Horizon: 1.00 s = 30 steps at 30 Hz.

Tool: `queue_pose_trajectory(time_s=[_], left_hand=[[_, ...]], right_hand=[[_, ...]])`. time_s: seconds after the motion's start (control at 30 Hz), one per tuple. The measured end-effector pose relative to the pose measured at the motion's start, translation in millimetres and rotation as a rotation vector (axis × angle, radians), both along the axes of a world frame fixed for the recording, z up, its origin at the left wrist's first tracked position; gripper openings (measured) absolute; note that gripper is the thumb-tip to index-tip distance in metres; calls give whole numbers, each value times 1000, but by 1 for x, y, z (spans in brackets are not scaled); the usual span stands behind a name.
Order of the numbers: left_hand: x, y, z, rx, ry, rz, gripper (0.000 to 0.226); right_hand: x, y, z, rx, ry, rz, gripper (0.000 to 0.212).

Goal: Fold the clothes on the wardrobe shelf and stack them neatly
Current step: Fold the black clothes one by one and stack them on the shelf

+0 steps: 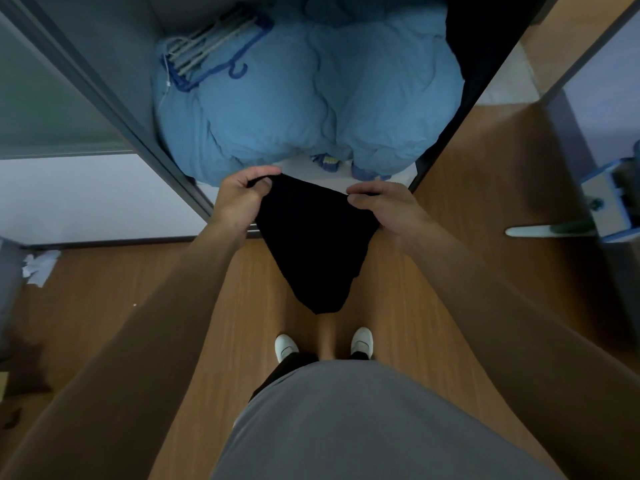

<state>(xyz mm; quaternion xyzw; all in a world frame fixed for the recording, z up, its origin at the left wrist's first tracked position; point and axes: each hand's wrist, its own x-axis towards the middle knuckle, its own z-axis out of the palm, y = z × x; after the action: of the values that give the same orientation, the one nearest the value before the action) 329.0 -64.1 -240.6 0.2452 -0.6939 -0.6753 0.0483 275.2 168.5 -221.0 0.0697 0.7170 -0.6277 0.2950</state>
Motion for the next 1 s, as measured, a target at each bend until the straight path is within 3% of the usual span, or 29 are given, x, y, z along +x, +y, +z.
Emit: queue_pose_trajectory(time_s=[0.13, 0.33, 0.43, 0.5, 0.57, 0.63, 0.73, 0.8, 0.87, 0.9, 1.0], left_hand=[[-4, 10, 8, -161, -122, -157, 17], [-5, 16, 15, -382, -336, -452, 69], [-8, 11, 15, -619, -376, -585, 67], [-8, 7, 15, -799, -355, -614, 50], [-6, 2, 15, -855, -322, -524, 28], [-2, -6, 14, -757, -249, -382, 26], [2, -13, 15, -617, -77, -198, 28], [2, -17, 16, -504, 45, -100, 23], [5, -24, 14, -348, 103, -32, 25], [7, -27, 12, -265, 116, -1, 22], [16, -33, 3, 11, 130, 47, 25]], right_hand=[[-4, 2, -2, 189, 46, -18, 18], [2, 0, -1, 399, 98, 402, 70], [7, -10, -4, 591, 329, 468, 50], [8, -14, -5, 674, 458, 448, 36], [5, -13, -4, 724, 542, 428, 24], [-2, -12, 0, 713, 584, 367, 15], [-9, -13, 7, 637, 709, 241, 20], [-8, -16, 15, 448, 755, 207, 17], [-5, -19, 24, 178, 595, 160, 5], [-4, -20, 28, 91, 526, 146, 9], [-2, -23, 37, -26, 415, 97, 12]])
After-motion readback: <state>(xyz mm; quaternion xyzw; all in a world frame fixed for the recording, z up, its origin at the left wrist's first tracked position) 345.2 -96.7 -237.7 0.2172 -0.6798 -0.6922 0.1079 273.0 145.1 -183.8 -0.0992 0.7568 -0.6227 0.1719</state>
